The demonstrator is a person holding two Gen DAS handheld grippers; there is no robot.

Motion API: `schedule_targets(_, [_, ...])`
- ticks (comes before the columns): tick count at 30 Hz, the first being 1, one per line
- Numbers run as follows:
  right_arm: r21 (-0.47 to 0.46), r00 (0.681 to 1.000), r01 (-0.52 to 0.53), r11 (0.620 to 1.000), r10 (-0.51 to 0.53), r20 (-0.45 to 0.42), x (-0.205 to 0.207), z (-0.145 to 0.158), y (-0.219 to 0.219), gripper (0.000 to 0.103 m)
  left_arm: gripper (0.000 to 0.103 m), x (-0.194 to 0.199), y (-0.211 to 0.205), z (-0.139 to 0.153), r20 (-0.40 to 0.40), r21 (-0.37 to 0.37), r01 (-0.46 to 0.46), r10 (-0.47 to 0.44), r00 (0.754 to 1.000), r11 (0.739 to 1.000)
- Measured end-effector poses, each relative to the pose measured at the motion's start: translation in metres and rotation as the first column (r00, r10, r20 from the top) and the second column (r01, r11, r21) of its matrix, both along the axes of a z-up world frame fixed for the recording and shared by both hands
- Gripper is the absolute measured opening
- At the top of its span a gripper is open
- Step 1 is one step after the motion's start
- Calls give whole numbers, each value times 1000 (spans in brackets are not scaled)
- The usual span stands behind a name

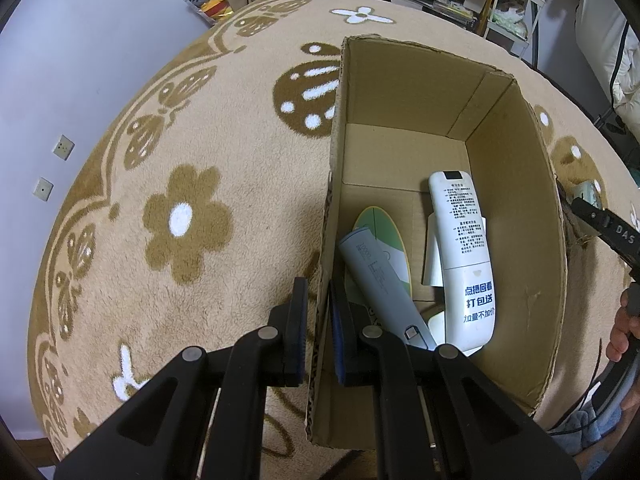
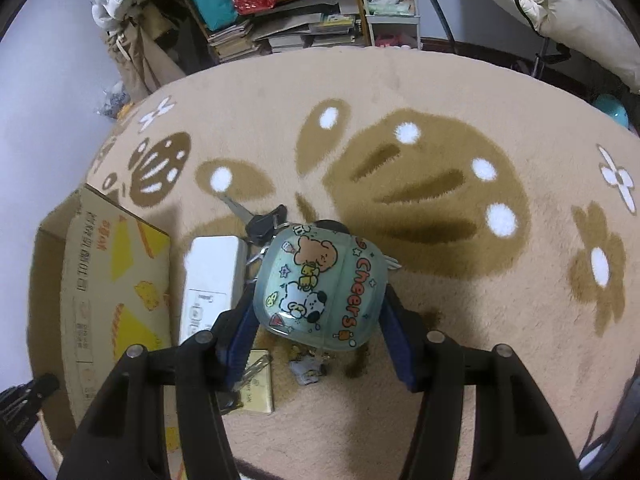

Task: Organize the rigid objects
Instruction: 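Grasp the green Cheers keychain case with the right gripper, then carry the keychain case over the box with the right gripper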

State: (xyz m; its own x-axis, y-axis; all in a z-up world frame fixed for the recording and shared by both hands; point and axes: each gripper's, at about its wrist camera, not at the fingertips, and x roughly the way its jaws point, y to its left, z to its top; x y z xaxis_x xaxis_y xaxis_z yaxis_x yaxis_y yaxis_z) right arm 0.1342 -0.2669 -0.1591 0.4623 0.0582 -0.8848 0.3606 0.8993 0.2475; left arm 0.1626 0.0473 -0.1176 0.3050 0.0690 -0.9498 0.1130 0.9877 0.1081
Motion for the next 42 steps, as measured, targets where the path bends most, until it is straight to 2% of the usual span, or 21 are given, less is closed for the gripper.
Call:
schedule_targets(11, [28,986,-98,995,93,138,-3,49,21,62,11,-1,-1,1,0,1,1,-1,1000,1000])
schedule_targets(18, [29,953,-172,985,159,259,-6,91,45,62,11,-1,-1,2,1,2,2,-2,1000,1000])
schedule_targets(24, [21,915,-239,971,218,339,-9,116,69,62,11,-1,0,2,1,3,1,-1,1000,1000])
schedule_targets(30, [-10,871,-325,946,303,386,-17,130,101,62,11,-2,0,3,5,2,-2,2,1000,1000])
schedule_targets(36, [7,823,-410,912,367,434,-21,133,131,62,11,-2,0,4,5,5,-1,1,1000,1000])
schedule_targets(39, [18,818,-433,901,384,428,-21,126,142,62,11,-2,-1,3,6,10,1,-1,1000,1000])
schedule_targets(42, [30,837,-427,904,383,390,-17,114,148,62,11,-2,-2,3,6,13,2,-2,1000,1000])
